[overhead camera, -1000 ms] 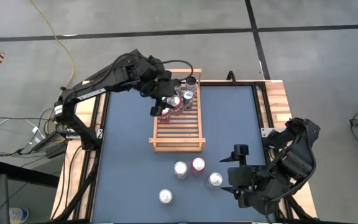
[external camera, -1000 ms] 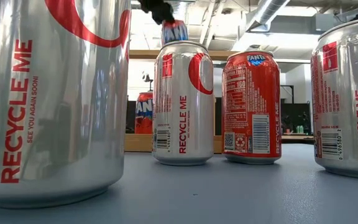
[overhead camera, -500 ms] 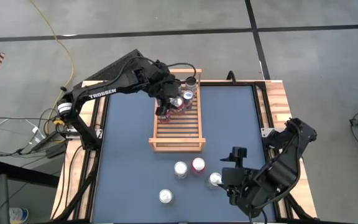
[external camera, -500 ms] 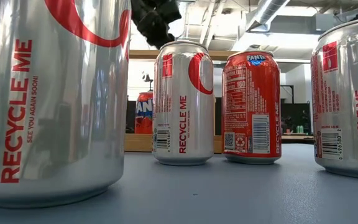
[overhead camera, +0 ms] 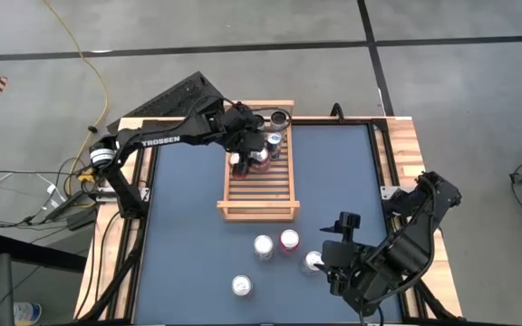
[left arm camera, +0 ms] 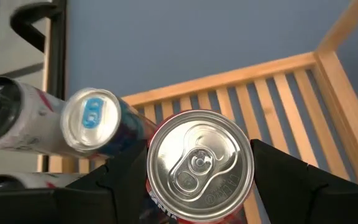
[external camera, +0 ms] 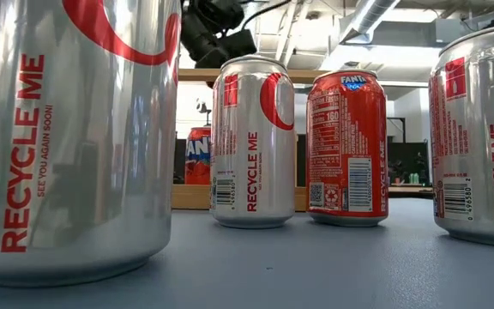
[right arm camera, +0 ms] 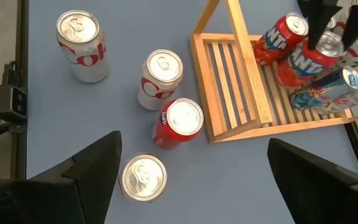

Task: Place canned beverage on shelf
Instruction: Put the right orange soda can on the shelf aligned with the other orange soda can, then put the orange soda can on the shelf aligned with the other orange soda cans

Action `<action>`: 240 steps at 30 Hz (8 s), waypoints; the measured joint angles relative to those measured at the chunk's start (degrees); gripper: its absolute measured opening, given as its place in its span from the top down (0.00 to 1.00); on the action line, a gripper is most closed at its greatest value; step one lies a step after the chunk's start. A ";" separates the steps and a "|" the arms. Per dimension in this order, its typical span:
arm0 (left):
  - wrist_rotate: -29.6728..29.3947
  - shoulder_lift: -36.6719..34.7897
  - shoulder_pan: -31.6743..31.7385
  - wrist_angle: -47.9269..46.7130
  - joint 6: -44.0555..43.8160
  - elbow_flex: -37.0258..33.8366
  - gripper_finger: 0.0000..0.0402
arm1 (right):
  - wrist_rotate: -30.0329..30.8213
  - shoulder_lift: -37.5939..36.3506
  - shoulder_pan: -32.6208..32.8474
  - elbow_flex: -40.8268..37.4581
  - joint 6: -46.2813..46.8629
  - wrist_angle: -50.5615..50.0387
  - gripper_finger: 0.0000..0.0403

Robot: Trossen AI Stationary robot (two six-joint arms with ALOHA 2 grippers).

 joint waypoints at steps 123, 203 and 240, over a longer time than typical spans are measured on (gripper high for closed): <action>-7.25 -21.37 -37.81 -19.03 -18.65 9.72 0.21 | -0.66 0.15 -5.08 -0.02 -0.99 6.64 0.07; -40.42 -28.06 -63.26 1.81 -33.41 -14.14 0.21 | -30.81 1.27 -18.97 -27.37 -51.26 32.85 0.48; -39.94 -22.47 -61.22 3.51 -32.69 -14.10 0.21 | -34.76 3.93 -14.31 -26.75 -63.18 46.13 0.44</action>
